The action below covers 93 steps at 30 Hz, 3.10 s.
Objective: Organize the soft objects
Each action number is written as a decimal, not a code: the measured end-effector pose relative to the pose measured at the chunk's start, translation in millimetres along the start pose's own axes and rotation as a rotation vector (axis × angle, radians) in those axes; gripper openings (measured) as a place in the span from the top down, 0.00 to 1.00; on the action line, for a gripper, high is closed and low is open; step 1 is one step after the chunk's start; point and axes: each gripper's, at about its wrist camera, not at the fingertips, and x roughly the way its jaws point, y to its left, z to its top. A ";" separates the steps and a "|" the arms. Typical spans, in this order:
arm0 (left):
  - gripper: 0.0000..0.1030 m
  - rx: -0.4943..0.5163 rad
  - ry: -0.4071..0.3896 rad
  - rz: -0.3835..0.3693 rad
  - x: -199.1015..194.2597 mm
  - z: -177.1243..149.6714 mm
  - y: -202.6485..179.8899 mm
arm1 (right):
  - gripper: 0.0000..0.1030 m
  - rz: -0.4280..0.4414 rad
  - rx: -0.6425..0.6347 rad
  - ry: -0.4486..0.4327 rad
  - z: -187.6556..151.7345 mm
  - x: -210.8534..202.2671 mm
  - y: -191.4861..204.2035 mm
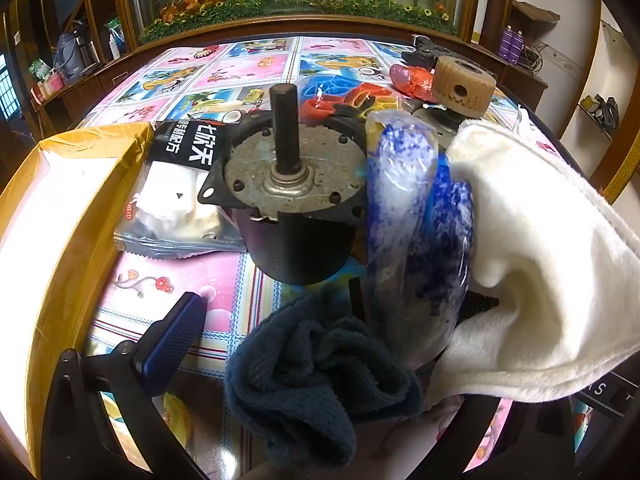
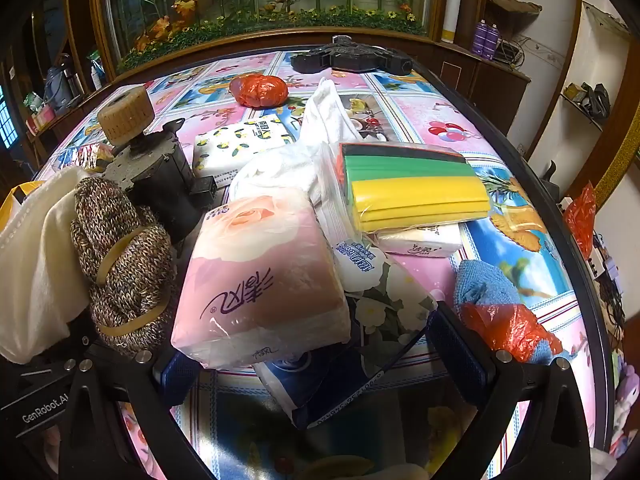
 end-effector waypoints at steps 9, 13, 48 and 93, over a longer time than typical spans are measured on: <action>0.00 -0.001 0.001 -0.002 0.0 0.0 0.0 | 0.01 0.000 0.000 0.000 0.0 0.2 0.0; 0.00 -0.002 0.001 -0.002 0.0 0.0 0.1 | 0.01 0.000 0.000 -0.001 -0.1 0.2 0.1; 0.00 -0.007 -0.461 -0.051 -198.6 -29.1 80.4 | 0.04 -0.014 -0.045 -0.187 -29.1 -117.7 -6.1; 0.00 0.122 -0.027 -0.134 -93.2 -37.3 45.8 | 0.26 0.036 -0.053 -0.075 -79.7 -180.4 -97.1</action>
